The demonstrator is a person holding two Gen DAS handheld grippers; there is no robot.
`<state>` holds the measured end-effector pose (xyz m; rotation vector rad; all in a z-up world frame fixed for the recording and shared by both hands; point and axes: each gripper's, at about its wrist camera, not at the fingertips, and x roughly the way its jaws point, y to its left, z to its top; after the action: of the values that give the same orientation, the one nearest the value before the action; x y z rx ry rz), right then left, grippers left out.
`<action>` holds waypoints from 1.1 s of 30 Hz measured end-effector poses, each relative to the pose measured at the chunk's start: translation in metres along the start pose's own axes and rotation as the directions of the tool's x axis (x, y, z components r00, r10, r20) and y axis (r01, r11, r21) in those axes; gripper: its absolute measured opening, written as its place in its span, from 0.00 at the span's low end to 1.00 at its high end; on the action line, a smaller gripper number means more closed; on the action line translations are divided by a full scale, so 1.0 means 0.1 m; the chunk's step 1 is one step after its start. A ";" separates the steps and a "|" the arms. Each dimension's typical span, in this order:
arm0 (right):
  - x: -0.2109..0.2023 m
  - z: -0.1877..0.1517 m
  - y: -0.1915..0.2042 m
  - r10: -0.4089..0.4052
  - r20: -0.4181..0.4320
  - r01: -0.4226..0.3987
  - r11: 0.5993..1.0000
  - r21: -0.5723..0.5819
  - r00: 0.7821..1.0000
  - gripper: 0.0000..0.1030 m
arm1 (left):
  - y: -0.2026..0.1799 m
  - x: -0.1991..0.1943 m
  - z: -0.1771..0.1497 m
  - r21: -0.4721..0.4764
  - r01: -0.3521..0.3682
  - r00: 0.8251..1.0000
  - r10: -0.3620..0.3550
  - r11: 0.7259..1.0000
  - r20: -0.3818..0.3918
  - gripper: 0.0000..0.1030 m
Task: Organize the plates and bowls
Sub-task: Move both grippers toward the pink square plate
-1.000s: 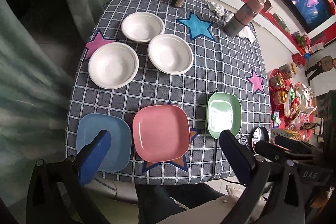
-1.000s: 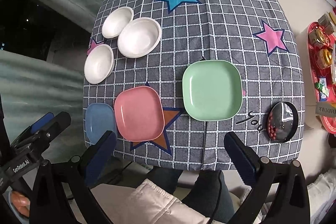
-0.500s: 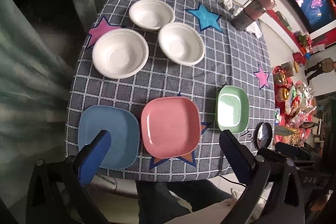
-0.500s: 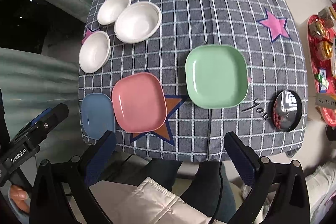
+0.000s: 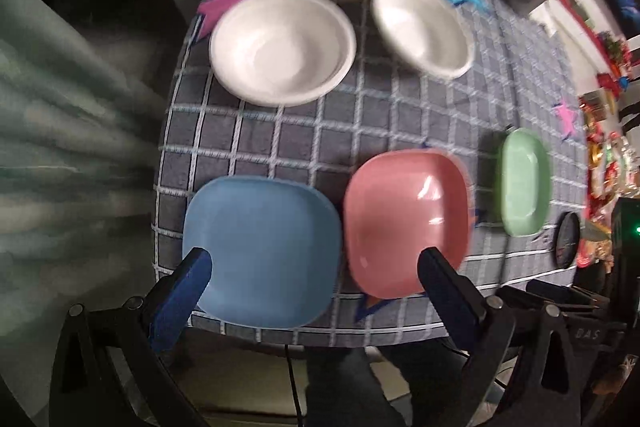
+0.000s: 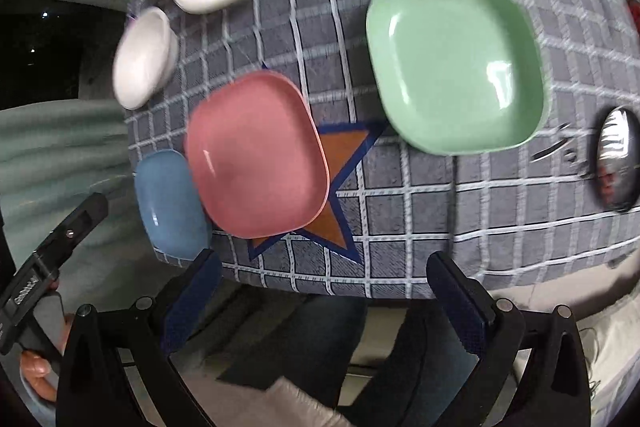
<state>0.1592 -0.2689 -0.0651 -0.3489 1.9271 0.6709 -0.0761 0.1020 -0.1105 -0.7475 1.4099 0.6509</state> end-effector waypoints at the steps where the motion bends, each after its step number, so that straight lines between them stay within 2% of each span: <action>1: 0.14 0.03 -0.03 0.000 -0.020 0.000 1.000 0.003 1.000 1.00 | 0.01 0.08 -0.01 0.001 -0.009 1.000 0.009 1.000 -0.022 1.00; 5: 0.53 0.16 -0.11 -0.019 -0.060 0.020 0.999 0.024 0.998 1.00 | -0.03 0.24 -0.03 0.023 -0.034 0.997 0.036 0.999 -0.063 1.00; 9: 0.63 0.34 -0.12 -0.010 -0.027 0.012 0.999 0.049 1.000 1.00 | -0.10 0.34 -0.01 0.053 -0.061 0.996 0.065 0.997 -0.068 1.00; 12: 0.65 0.52 -0.03 -0.047 -0.004 0.047 0.999 0.025 0.999 1.00 | -0.13 0.39 0.00 0.055 -0.069 0.995 0.073 0.996 -0.073 1.00; 15: 0.62 0.65 0.08 -0.094 0.014 0.094 0.996 0.001 0.995 1.00 | -0.18 0.43 0.02 0.067 -0.082 0.994 0.087 0.994 -0.068 1.00; 16: 0.63 0.66 0.12 -0.130 0.014 0.130 0.991 -0.016 0.991 1.00 | -0.21 0.43 0.02 0.074 -0.091 0.993 0.096 0.993 -0.069 1.00; 18: 0.66 0.67 0.14 -0.254 0.008 0.254 0.967 -0.027 0.967 1.00 | -0.26 0.49 0.04 0.093 -0.102 0.992 0.108 0.990 -0.064 1.00; 19: 0.68 0.65 0.11 -0.317 0.004 0.317 0.948 -0.015 0.948 1.00 | -0.27 0.49 0.04 0.101 -0.106 0.992 0.112 0.989 -0.063 1.00; 22: 0.64 0.55 -0.09 -0.290 0.004 0.289 0.955 0.063 0.957 1.00 | -0.35 0.47 0.05 0.124 -0.118 0.990 0.126 0.985 -0.059 1.00; 26: 0.60 0.39 -0.35 -0.293 -0.014 0.293 0.952 0.088 0.956 1.00 | -0.52 0.55 0.04 0.171 -0.107 0.991 0.120 0.980 -0.066 1.00; 33: 0.39 0.05 -0.88 -0.351 -0.043 0.353 0.926 0.132 0.935 1.00 | -1.04 0.70 -0.11 0.278 -0.082 0.992 0.105 0.957 -0.070 1.00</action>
<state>0.1913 -0.3352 -0.1279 -0.5985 1.8517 0.2961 0.0027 0.0263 -0.1727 -0.4946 1.5818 0.4866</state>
